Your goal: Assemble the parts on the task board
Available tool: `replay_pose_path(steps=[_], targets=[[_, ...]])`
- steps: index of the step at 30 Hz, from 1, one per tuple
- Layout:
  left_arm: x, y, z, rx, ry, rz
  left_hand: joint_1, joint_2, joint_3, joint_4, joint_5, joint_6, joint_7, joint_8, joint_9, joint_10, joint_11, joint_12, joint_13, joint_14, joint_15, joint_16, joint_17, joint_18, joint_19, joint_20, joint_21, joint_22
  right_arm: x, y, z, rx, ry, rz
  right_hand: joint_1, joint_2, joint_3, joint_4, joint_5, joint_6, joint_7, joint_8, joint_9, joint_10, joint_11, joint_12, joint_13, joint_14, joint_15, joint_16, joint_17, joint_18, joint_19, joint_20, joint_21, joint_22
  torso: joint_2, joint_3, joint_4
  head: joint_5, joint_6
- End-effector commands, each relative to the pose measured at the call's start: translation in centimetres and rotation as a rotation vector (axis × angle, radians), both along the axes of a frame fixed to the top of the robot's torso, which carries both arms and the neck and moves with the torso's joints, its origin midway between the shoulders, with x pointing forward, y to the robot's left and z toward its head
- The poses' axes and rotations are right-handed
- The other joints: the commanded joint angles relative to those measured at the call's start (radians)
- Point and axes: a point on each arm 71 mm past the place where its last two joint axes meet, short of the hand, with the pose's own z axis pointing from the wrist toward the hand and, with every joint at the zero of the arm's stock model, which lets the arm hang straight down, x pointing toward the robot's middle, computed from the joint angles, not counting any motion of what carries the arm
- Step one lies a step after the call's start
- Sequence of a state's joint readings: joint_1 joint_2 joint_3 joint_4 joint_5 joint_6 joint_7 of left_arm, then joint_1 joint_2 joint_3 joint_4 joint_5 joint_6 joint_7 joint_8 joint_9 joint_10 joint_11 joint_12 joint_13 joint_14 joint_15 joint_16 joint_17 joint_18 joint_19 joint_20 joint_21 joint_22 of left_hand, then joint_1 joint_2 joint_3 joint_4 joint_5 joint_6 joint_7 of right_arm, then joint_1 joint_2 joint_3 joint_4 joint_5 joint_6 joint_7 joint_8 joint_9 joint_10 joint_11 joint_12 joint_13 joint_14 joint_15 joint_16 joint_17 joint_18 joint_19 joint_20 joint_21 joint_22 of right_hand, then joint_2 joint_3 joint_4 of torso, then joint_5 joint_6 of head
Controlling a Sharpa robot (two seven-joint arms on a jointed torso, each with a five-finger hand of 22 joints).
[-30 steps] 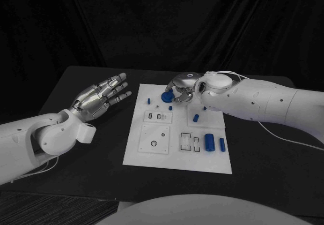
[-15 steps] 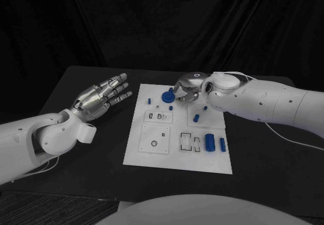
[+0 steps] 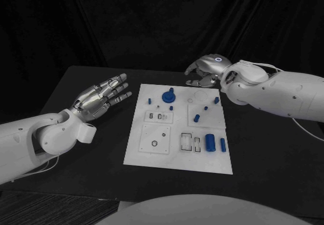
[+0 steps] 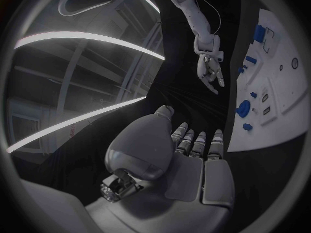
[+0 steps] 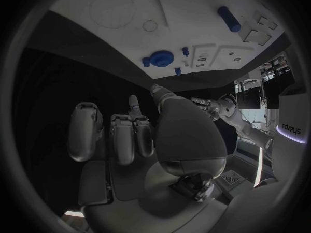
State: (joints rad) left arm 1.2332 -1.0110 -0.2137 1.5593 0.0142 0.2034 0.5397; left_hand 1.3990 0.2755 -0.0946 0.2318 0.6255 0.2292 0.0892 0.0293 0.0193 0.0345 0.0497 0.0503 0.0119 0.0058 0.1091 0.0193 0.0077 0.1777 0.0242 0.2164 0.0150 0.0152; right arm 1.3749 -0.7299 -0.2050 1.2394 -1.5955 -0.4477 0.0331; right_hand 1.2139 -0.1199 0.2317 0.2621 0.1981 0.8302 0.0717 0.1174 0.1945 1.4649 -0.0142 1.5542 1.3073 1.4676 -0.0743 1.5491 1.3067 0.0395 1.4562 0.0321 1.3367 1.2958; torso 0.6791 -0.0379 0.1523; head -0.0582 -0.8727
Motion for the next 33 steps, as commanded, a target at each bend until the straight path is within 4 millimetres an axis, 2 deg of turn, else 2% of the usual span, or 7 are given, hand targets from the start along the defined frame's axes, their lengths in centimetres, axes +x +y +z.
replay_pose_path(steps=[1, 7, 15, 19, 22, 26, 33], targets=[[-0.1, -0.2, 0.1, -0.013, -0.006, -0.012, 0.017, -0.001, 0.020, 0.001, 0.018, 0.007, 0.001, 0.016, 0.015, -0.002, 0.012, 0.017, 0.006, 0.005, 0.006, 0.015, 0.003, -0.003, 0.005, 0.003, 0.011, 0.001, -0.4, -1.7, 0.8, 0.030, -0.036, -0.070, -0.014, -0.016, -0.017, 0.026, -0.042, 0.027, 0.002, 0.019, 0.020, 0.106, -0.005, 0.017, 0.264, 0.103, -0.005, 0.022, 0.264, 0.005, 0.027, 0.001, 0.043, 0.210, -0.001, -0.0002, -0.0005, -0.001, 0.000], [-0.1, -0.2, 0.0, -0.015, -0.007, -0.011, 0.017, -0.002, 0.022, 0.000, 0.017, 0.006, 0.000, 0.016, 0.014, -0.002, 0.012, 0.017, 0.006, 0.005, 0.007, 0.015, 0.003, -0.003, 0.004, 0.003, 0.010, 0.001, -1.6, -4.9, 0.3, 0.021, -0.001, -0.143, -0.006, -0.044, -0.037, 0.030, -0.048, 0.020, -0.005, 0.012, 0.028, 0.106, -0.009, 0.017, 0.264, 0.103, -0.009, 0.022, 0.264, -0.004, 0.047, -0.002, 0.085, 0.227, -0.002, -0.0011, 0.0001, 0.001, 0.000], [-0.1, -0.1, -0.1, -0.016, -0.008, -0.009, 0.017, -0.003, 0.022, 0.001, 0.015, 0.006, 0.000, 0.016, 0.014, -0.002, 0.012, 0.017, 0.006, 0.005, 0.008, 0.015, 0.003, -0.003, 0.004, 0.003, 0.010, 0.001, -2.9, -7.8, -1.3, 0.019, 0.026, -0.201, 0.018, -0.054, -0.040, 0.030, -0.029, 0.011, -0.013, 0.006, 0.033, 0.106, -0.016, 0.017, 0.264, 0.103, -0.017, 0.022, 0.264, -0.006, 0.052, -0.007, 0.097, 0.232, -0.002, -0.0019, 0.0016, -0.008, 0.000], [-0.2, -0.1, -0.1, -0.017, -0.007, -0.009, 0.016, -0.003, 0.022, 0.002, 0.014, 0.006, 0.000, 0.016, 0.014, -0.002, 0.012, 0.017, 0.006, 0.005, 0.008, 0.015, 0.003, -0.004, 0.004, 0.003, 0.010, 0.001, -3.1, -8.6, -2.2, 0.011, 0.043, -0.221, 0.026, -0.054, -0.040, 0.030, -0.020, 0.007, -0.014, 0.004, 0.035, 0.106, -0.017, 0.017, 0.264, 0.103, -0.018, 0.022, 0.264, -0.006, 0.051, -0.009, 0.096, 0.232, -0.002, -0.0012, -0.0021, -0.007, 0.000], [-0.2, -0.1, -0.1, -0.019, -0.006, -0.010, 0.016, -0.003, 0.022, 0.002, 0.014, 0.006, 0.000, 0.016, 0.014, -0.002, 0.012, 0.018, 0.006, 0.005, 0.008, 0.015, 0.003, -0.004, 0.004, 0.003, 0.010, 0.001, -3.2, -9.2, -2.8, 0.007, 0.048, -0.233, 0.030, -0.055, -0.040, 0.030, -0.015, 0.003, -0.016, 0.002, 0.036, 0.106, -0.018, 0.017, 0.264, 0.103, -0.018, 0.022, 0.264, -0.006, 0.050, -0.010, 0.094, 0.231, -0.002, -0.0013, 0.0004, -0.010, 0.000], [-0.2, -0.1, -0.2, -0.017, -0.004, -0.009, 0.016, -0.003, 0.023, 0.002, 0.014, 0.006, 0.000, 0.016, 0.014, -0.002, 0.012, 0.017, 0.006, 0.005, 0.008, 0.015, 0.003, -0.004, 0.004, 0.003, 0.010, 0.001, -3.4, -9.7, -3.2, 0.001, 0.059, -0.242, 0.031, -0.058, -0.043, 0.030, -0.011, 0.000, -0.017, 0.000, 0.036, 0.106, -0.018, 0.017, 0.264, 0.103, -0.020, 0.021, 0.263, -0.006, 0.050, -0.011, 0.094, 0.231, -0.001, -0.0002, 0.0001, -0.010, 0.000], [-0.2, 0.0, -0.3, -0.017, -0.003, -0.007, 0.016, -0.003, 0.023, 0.002, 0.014, 0.005, 0.000, 0.015, 0.014, -0.002, 0.012, 0.017, 0.006, 0.005, 0.008, 0.015, 0.003, -0.004, 0.004, 0.003, 0.010, 0.001, -3.8, -10.3, -4.1, -0.016, 0.097, -0.257, 0.039, -0.059, -0.043, 0.030, 0.004, -0.008, -0.021, -0.004, 0.039, 0.106, -0.022, 0.017, 0.264, 0.102, -0.022, 0.019, 0.259, -0.005, 0.048, -0.013, 0.091, 0.230, -0.001, -0.0007, 0.0006, -0.013, 0.000]])
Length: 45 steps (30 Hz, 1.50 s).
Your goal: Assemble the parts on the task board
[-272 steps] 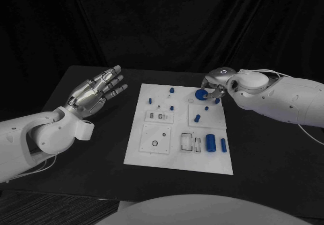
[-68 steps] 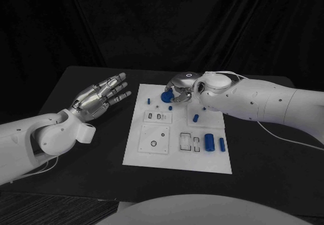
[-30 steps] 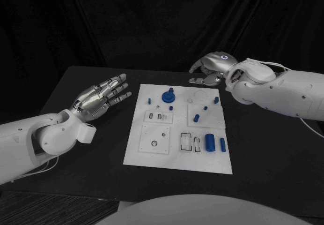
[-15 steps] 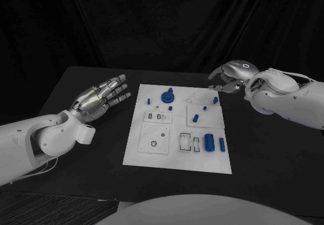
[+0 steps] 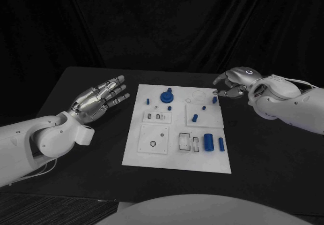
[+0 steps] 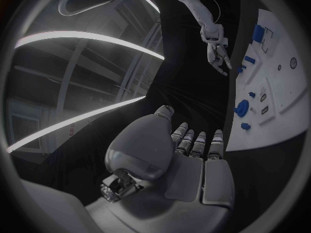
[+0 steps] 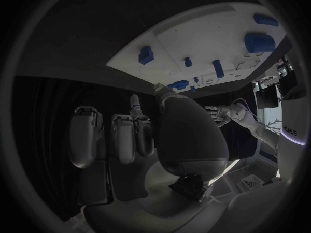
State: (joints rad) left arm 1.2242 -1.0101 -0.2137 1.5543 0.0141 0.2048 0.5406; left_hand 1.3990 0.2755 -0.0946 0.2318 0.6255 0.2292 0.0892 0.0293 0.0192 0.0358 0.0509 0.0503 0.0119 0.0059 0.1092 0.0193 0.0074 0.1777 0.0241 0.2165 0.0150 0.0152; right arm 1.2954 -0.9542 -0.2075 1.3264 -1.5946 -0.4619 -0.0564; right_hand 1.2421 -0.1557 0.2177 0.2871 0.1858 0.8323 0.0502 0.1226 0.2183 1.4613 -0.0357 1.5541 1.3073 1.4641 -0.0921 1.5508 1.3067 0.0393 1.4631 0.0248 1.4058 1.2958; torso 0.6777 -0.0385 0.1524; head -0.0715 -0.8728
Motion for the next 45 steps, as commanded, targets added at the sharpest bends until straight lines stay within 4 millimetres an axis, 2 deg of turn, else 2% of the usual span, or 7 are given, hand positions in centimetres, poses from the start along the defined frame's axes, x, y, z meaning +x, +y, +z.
replay_pose_path(steps=[1, 9, 26, 37, 42, 43, 45], targets=[[-0.1, -0.1, 0.1, -0.018, -0.011, -0.009, 0.016, -0.003, 0.023, 0.002, 0.014, 0.005, 0.000, 0.015, 0.014, -0.004, 0.011, 0.017, 0.006, 0.005, 0.008, 0.015, 0.003, -0.004, 0.004, 0.003, 0.010, 0.001, -0.2, -0.4, -0.5, -0.006, 0.018, -0.030, 0.011, -0.023, -0.029, 0.005, 0.017, -0.011, 0.000, -0.009, 0.015, 0.109, -0.001, 0.017, 0.264, 0.106, -0.005, 0.017, 0.259, -0.005, 0.041, -0.006, 0.022, 0.230, 0.001, 0.0002, 0.0001, 0.002, 0.000], [-0.1, -0.1, 0.0, -0.018, -0.009, -0.010, 0.016, -0.003, 0.023, 0.002, 0.014, 0.005, 0.000, 0.015, 0.014, -0.004, 0.011, 0.017, 0.006, 0.005, 0.008, 0.015, 0.003, -0.004, 0.004, 0.003, 0.010, 0.001, -0.6, -0.5, -1.4, -0.010, 0.047, -0.025, 0.013, -0.025, -0.030, 0.005, 0.021, -0.013, -0.002, -0.010, 0.016, 0.109, -0.002, 0.017, 0.264, 0.104, -0.006, 0.014, 0.254, -0.004, 0.040, -0.007, 0.018, 0.229, 0.001, 0.0002, 0.0019, 0.001, 0.000], [-0.1, -0.1, -0.1, -0.019, -0.008, -0.011, 0.016, -0.003, 0.025, 0.001, 0.016, 0.005, 0.000, 0.015, 0.014, -0.004, 0.011, 0.017, 0.006, 0.005, 0.009, 0.015, 0.003, -0.004, 0.004, 0.004, 0.010, 0.001, -1.1, -0.7, -2.7, -0.037, 0.125, -0.042, 0.000, -0.033, -0.040, 0.007, 0.010, -0.022, -0.006, -0.014, 0.020, 0.109, -0.005, 0.017, 0.264, 0.103, -0.010, 0.010, 0.246, -0.002, 0.035, -0.011, 0.009, 0.226, 0.001, -0.0004, 0.0004, 0.006, 0.000], [-0.2, -0.2, -0.1, -0.022, -0.007, -0.015, 0.017, -0.003, 0.027, 0.000, 0.016, 0.004, 0.000, 0.015, 0.014, -0.004, 0.011, 0.017, 0.006, 0.005, 0.009, 0.015, 0.003, -0.004, 0.004, 0.004, 0.010, 0.001, -1.0, -0.6, -3.0, -0.043, 0.139, -0.042, 0.008, -0.032, -0.038, 0.005, 0.018, -0.024, -0.006, -0.014, 0.023, 0.109, -0.006, 0.017, 0.264, 0.102, -0.012, 0.009, 0.244, -0.001, 0.034, -0.013, 0.007, 0.225, 0.000, -0.0004, 0.0018, -0.001, 0.000], [-0.2, -0.2, -0.1, -0.022, -0.006, -0.017, 0.017, -0.003, 0.027, 0.000, 0.016, 0.004, 0.000, 0.015, 0.014, -0.004, 0.011, 0.017, 0.006, 0.005, 0.009, 0.015, 0.003, -0.004, 0.004, 0.004, 0.010, 0.001, -0.9, -0.6, -3.1, -0.041, 0.135, -0.039, 0.025, -0.026, -0.031, 0.005, 0.082, -0.011, -0.005, -0.004, 0.037, 0.109, -0.006, 0.017, 0.264, 0.102, -0.013, 0.009, 0.243, -0.001, 0.033, -0.015, 0.005, 0.225, 0.001, 0.0002, 0.0012, -0.002, 0.000], [-0.2, -0.2, -0.1, -0.022, -0.005, -0.017, 0.017, -0.003, 0.027, 0.000, 0.016, 0.004, 0.000, 0.015, 0.014, -0.004, 0.011, 0.017, 0.006, 0.005, 0.009, 0.015, 0.003, -0.004, 0.004, 0.004, 0.010, 0.001, -0.9, -0.5, -3.1, -0.041, 0.133, -0.038, 0.031, -0.024, -0.027, 0.005, 0.117, -0.006, -0.005, 0.006, 0.044, 0.109, -0.006, 0.017, 0.264, 0.102, -0.014, 0.009, 0.243, -0.001, 0.033, -0.016, 0.005, 0.225, 0.001, -0.0001, 0.0010, -0.001, 0.000], [-0.2, -0.2, -0.1, -0.022, -0.005, -0.017, 0.017, -0.003, 0.027, 0.000, 0.016, 0.004, 0.000, 0.015, 0.014, -0.004, 0.011, 0.017, 0.006, 0.005, 0.009, 0.015, 0.003, -0.004, 0.004, 0.004, 0.010, 0.001, -0.9, -0.5, -3.1, -0.041, 0.131, -0.038, 0.036, -0.022, -0.024, 0.004, 0.142, -0.008, -0.005, 0.010, 0.047, 0.109, -0.006, 0.017, 0.264, 0.102, -0.014, 0.009, 0.243, -0.001, 0.033, -0.016, 0.005, 0.225, 0.001, -0.0003, 0.0009, 0.000, 0.000]])
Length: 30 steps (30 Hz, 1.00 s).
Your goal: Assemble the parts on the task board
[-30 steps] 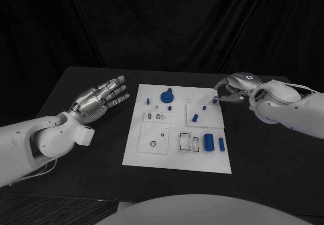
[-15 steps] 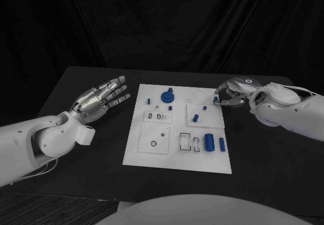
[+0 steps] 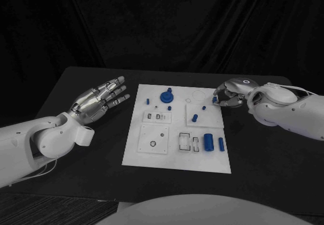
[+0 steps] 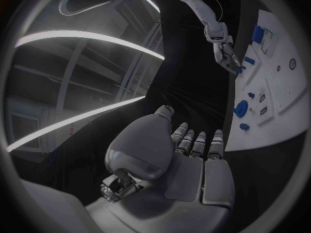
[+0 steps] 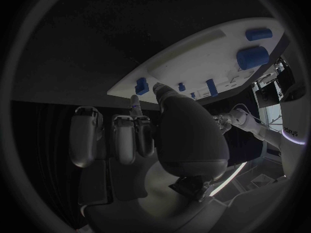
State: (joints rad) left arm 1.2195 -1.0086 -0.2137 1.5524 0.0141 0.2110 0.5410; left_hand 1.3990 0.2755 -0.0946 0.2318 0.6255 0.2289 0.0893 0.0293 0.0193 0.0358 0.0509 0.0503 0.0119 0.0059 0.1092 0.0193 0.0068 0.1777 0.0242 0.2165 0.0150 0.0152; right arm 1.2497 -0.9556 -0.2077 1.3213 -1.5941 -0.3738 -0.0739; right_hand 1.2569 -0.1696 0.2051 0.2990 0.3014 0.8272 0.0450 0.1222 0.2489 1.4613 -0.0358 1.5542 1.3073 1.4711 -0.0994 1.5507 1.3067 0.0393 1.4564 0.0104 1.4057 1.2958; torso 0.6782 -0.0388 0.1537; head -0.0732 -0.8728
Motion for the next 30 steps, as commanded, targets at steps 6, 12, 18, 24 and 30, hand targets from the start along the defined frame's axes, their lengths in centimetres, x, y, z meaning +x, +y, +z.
replay_pose_path(steps=[6, 12, 18, 24, 30], targets=[[-0.14, -0.09, 0.10, -0.019, -0.009, -0.011, 0.017, -0.003, 0.027, 0.000, 0.016, 0.004, 0.000, 0.015, 0.014, -0.004, 0.011, 0.017, 0.006, 0.005, 0.009, 0.015, 0.004, -0.004, 0.004, 0.004, 0.010, 0.001, 0.25, -0.10, -0.14, -0.004, -0.005, -0.019, 0.029, -0.007, -0.007, -0.009, 0.059, -0.011, 0.000, 0.017, 0.021, 0.110, -0.006, 0.017, 0.264, 0.095, -0.006, 0.008, 0.241, -0.001, 0.039, -0.001, 0.004, 0.224, 0.001, -0.0002, -0.0001, 0.001, 0.000], [-0.16, -0.10, 0.10, -0.019, -0.009, -0.012, 0.017, -0.003, 0.029, 0.000, 0.016, 0.004, 0.000, 0.015, 0.014, -0.004, 0.012, 0.017, 0.006, 0.005, 0.009, 0.015, 0.004, -0.004, 0.004, 0.004, 0.010, 0.001, 0.48, -0.02, -0.18, -0.006, -0.008, -0.017, 0.042, -0.003, 0.006, -0.009, 0.161, -0.017, 0.002, 0.034, 0.031, 0.110, -0.005, 0.017, 0.264, 0.095, -0.005, 0.007, 0.239, -0.001, 0.038, -0.001, 0.002, 0.224, 0.001, 0.0004, 0.0000, 0.002, 0.000], [-0.16, -0.10, 0.09, -0.020, -0.009, -0.013, 0.018, -0.003, 0.029, 0.000, 0.017, 0.004, 0.000, 0.015, 0.014, -0.004, 0.012, 0.017, 0.006, 0.005, 0.010, 0.016, 0.004, -0.004, 0.004, 0.004, 0.010, 0.001, 0.64, 0.11, -0.26, -0.009, -0.005, -0.013, 0.045, -0.005, 0.010, -0.010, 0.192, -0.019, 0.002, 0.040, 0.034, 0.110, -0.005, 0.017, 0.264, 0.095, -0.005, 0.007, 0.240, -0.001, 0.038, -0.001, 0.002, 0.224, 0.000, 0.0000, 0.0003, 0.003, 0.000], [-0.16, -0.11, 0.09, -0.020, -0.009, -0.014, 0.018, -0.003, 0.029, 0.000, 0.017, 0.004, 0.000, 0.015, 0.014, -0.004, 0.012, 0.017, 0.006, 0.005, 0.010, 0.016, 0.004, -0.004, 0.004, 0.004, 0.010, 0.001, 0.68, 0.12, -0.42, -0.015, 0.010, -0.015, 0.045, -0.009, 0.009, -0.011, 0.194, -0.019, 0.002, 0.041, 0.034, 0.110, -0.005, 0.017, 0.264, 0.094, -0.005, 0.006, 0.238, 0.000, 0.037, -0.001, -0.001, 0.223, 0.001, -0.0001, 0.0008, 0.003, 0.000], [-0.15, -0.15, 0.08, -0.021, -0.009, -0.016, 0.018, -0.003, 0.030, -0.001, 0.017, 0.003, 0.001, 0.015, 0.014, -0.005, 0.012, 0.017, 0.006, 0.005, 0.010, 0.016, 0.004, -0.005, 0.004, 0.004, 0.010, 0.001, 0.70, 0.13, -0.52, -0.019, 0.018, -0.017, 0.046, -0.012, 0.008, -0.012, 0.192, -0.018, 0.002, 0.043, 0.035, 0.110, -0.005, 0.017, 0.264, 0.094, -0.005, 0.006, 0.238, 0.000, 0.037, 0.000, -0.002, 0.223, 0.000, 0.0003, 0.0003, 0.003, 0.000]])
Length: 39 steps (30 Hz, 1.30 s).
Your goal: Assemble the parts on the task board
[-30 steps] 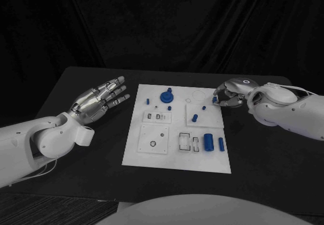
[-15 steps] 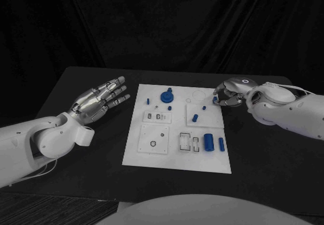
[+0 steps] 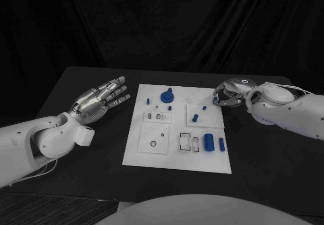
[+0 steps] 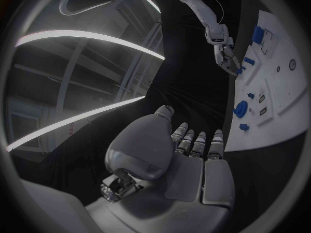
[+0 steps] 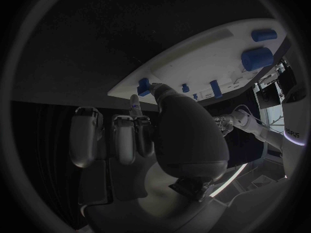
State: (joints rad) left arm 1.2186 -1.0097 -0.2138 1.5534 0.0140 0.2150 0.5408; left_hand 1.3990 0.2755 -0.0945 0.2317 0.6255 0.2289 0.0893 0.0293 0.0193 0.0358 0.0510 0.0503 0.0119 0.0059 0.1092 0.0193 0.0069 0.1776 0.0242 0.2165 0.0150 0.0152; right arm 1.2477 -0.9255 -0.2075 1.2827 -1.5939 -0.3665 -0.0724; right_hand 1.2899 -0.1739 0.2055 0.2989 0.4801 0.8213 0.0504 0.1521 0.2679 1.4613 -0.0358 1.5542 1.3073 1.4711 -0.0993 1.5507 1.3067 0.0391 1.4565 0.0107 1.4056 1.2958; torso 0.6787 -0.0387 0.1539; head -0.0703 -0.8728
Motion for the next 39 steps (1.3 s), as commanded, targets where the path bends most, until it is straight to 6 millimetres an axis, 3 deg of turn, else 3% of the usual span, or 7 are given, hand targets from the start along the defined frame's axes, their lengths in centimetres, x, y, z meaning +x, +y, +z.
replay_pose_path(steps=[1, 19, 32, 39], targets=[[-0.09, -0.16, 0.10, -0.019, -0.010, -0.013, 0.018, -0.003, 0.030, -0.001, 0.017, 0.003, 0.001, 0.015, 0.014, -0.005, 0.012, 0.017, 0.006, 0.005, 0.010, 0.016, 0.004, -0.005, 0.004, 0.004, 0.010, 0.001, -0.01, -0.11, -0.23, -0.009, 0.014, -0.014, 0.014, -0.008, 0.007, -0.012, 0.013, -0.012, -0.003, 0.014, 0.017, 0.110, -0.005, 0.017, 0.264, 0.094, -0.005, 0.007, 0.239, 0.000, 0.038, -0.001, 0.000, 0.224, 0.000, 0.0002, 0.0002, 0.000, 0.000], [-0.10, -0.20, 0.07, -0.019, -0.008, -0.016, 0.018, -0.003, 0.030, -0.001, 0.017, 0.003, 0.001, 0.015, 0.014, -0.005, 0.012, 0.017, 0.006, 0.005, 0.010, 0.016, 0.004, -0.005, 0.004, 0.004, 0.010, 0.001, 0.05, -0.10, -0.41, -0.015, 0.026, -0.017, 0.030, -0.009, 0.011, -0.014, 0.010, 0.013, -0.002, 0.048, 0.034, 0.110, -0.004, 0.017, 0.264, 0.095, -0.004, 0.008, 0.241, -0.001, 0.038, 0.000, 0.001, 0.224, 0.000, 0.0001, -0.0001, 0.001, 0.000], [-0.10, -0.24, 0.02, -0.018, -0.004, -0.020, 0.018, -0.003, 0.032, -0.002, 0.017, 0.003, 0.001, 0.014, 0.014, -0.005, 0.012, 0.017, 0.006, 0.005, 0.010, 0.016, 0.003, -0.005, 0.004, 0.005, 0.010, 0.001, 0.08, -0.09, -0.35, -0.011, 0.015, -0.026, 0.053, 0.003, 0.018, -0.017, 0.021, 0.035, -0.004, 0.119, 0.074, 0.110, -0.006, 0.017, 0.264, 0.095, -0.006, 0.009, 0.243, -0.001, 0.039, -0.001, 0.003, 0.225, 0.000, 0.0001, 0.0004, -0.001, 0.000], [-0.09, -0.29, -0.01, -0.018, -0.002, -0.024, 0.018, -0.004, 0.034, -0.002, 0.017, 0.001, 0.001, 0.014, 0.013, -0.005, 0.012, 0.016, 0.006, 0.004, 0.011, 0.016, 0.003, -0.005, 0.004, 0.005, 0.010, 0.000, 0.12, 0.07, -0.23, -0.003, -0.004, -0.028, 0.054, 0.021, 0.017, -0.014, -0.009, 0.032, -0.009, 0.187, 0.116, 0.110, -0.009, 0.017, 0.264, 0.095, -0.008, 0.009, 0.243, -0.001, 0.040, -0.004, 0.004, 0.225, 0.000, 0.0001, -0.0005, 0.000, 0.000]])
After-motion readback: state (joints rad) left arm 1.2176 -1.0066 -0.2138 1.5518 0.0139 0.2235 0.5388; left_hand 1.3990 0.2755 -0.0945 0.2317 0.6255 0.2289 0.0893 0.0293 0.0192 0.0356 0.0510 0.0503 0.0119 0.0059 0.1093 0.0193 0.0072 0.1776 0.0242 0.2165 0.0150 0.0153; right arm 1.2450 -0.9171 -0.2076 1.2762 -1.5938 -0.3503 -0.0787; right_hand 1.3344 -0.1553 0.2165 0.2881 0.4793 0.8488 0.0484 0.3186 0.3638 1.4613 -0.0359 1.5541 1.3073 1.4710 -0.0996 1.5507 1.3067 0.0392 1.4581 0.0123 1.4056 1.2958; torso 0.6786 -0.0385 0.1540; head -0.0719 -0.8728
